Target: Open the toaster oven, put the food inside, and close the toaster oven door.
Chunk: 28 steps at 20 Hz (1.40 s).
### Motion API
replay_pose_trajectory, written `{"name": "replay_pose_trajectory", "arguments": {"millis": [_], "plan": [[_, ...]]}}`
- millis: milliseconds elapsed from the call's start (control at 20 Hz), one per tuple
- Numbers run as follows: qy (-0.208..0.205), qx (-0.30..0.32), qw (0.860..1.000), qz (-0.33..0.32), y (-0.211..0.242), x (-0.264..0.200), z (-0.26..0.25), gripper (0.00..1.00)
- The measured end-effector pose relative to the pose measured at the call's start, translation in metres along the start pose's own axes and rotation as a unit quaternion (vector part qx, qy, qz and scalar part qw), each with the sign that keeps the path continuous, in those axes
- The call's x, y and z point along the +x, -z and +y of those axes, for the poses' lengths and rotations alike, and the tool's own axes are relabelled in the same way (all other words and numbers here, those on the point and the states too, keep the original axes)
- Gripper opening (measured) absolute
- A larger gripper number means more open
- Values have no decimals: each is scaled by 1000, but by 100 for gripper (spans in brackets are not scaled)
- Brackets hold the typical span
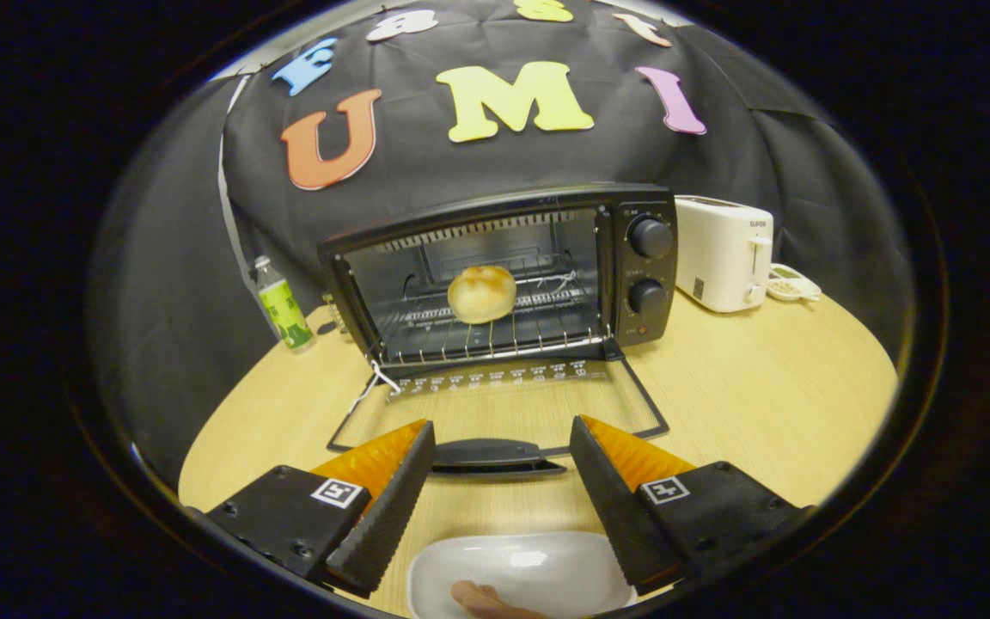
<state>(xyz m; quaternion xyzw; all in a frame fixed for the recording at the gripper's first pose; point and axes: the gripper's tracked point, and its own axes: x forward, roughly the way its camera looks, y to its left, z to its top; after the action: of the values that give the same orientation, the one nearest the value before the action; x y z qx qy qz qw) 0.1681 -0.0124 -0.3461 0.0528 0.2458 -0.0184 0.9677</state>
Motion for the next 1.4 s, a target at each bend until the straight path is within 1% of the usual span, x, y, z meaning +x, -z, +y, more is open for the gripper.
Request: {"name": "replay_pose_trajectory", "arguments": {"millis": [100,350,500,650,750,1000,1200,1400], "plan": [[5,-15,1000,18,12,1,0,100],[-4,-28,999,30,29,-2,11,100],[2,-44,998,35,36,2,11,100],[9,-48,998,48,41,7,10,100],[10,-53,998,38,36,8,11,100],[23,-68,996,57,34,7,11,100],[20,-65,996,64,31,6,12,100],[26,-83,994,70,26,4,12,100]]}}
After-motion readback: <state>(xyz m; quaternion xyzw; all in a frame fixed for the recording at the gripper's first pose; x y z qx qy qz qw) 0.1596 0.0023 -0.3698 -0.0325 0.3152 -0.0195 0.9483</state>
